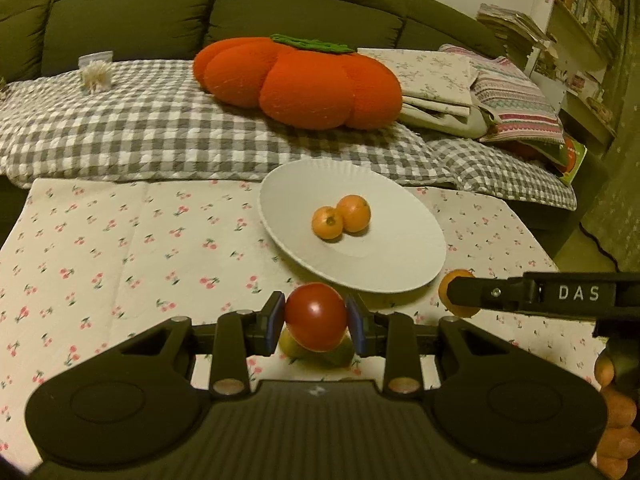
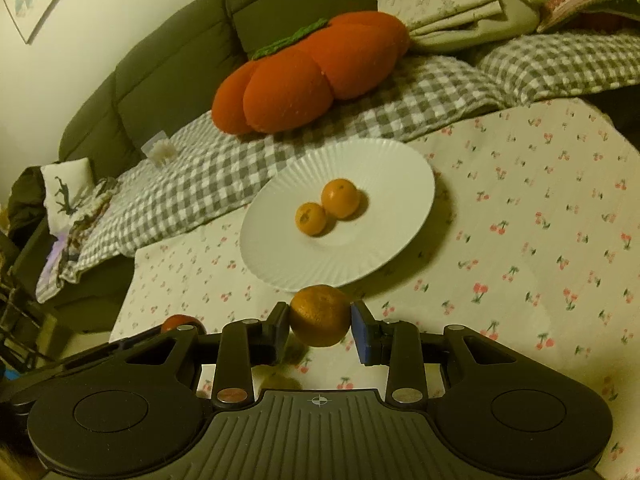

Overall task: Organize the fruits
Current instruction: 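Carry the red tomato and the orange over the white plate, then open both tools to release the tomato and orange onto the plate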

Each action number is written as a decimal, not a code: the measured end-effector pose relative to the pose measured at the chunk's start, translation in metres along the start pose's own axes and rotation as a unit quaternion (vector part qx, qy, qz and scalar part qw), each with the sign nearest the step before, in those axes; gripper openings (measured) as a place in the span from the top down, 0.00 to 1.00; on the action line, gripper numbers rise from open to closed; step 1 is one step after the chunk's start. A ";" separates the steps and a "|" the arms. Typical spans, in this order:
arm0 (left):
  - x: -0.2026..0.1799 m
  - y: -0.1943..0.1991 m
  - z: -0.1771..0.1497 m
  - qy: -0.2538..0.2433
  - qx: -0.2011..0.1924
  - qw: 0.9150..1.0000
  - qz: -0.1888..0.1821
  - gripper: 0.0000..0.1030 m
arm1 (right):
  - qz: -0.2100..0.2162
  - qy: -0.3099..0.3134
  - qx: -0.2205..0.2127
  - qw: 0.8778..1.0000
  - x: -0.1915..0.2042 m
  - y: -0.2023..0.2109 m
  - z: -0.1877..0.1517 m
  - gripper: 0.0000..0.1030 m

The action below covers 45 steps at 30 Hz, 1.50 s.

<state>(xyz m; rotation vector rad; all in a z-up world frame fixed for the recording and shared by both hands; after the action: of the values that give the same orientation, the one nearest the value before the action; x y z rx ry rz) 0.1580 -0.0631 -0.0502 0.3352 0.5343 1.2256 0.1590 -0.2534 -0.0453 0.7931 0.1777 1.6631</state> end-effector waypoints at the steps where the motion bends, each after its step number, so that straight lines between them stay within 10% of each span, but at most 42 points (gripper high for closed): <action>1: -0.001 -0.003 0.001 -0.002 0.000 1.000 0.001 0.69 | -0.002 0.003 -0.002 1.000 -0.001 -0.001 0.003 0.68; 41: -0.035 -0.099 0.009 -0.101 -0.024 0.994 -0.031 0.68 | -0.030 0.078 0.009 0.996 -0.020 -0.097 0.035 0.66; 45: -0.039 -0.096 0.008 -0.109 -0.028 0.993 -0.037 0.54 | -0.025 0.074 0.007 0.997 -0.019 -0.096 0.035 0.65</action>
<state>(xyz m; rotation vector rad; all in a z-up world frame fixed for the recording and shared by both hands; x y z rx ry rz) 0.2294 -0.1301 -0.0851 0.3937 0.3210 1.1142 0.2580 -0.2566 -0.0763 0.6702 0.3098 1.6754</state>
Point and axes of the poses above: each gripper's, at about its wrist camera, not at the fingertips, and y roughly against the way its jaws point, x to its left, z to its top, the point moved 4 cm from there along -y, roughly the way its jaws point, and after that the axes turned 8 degrees about -x, right-handed, at the moved point
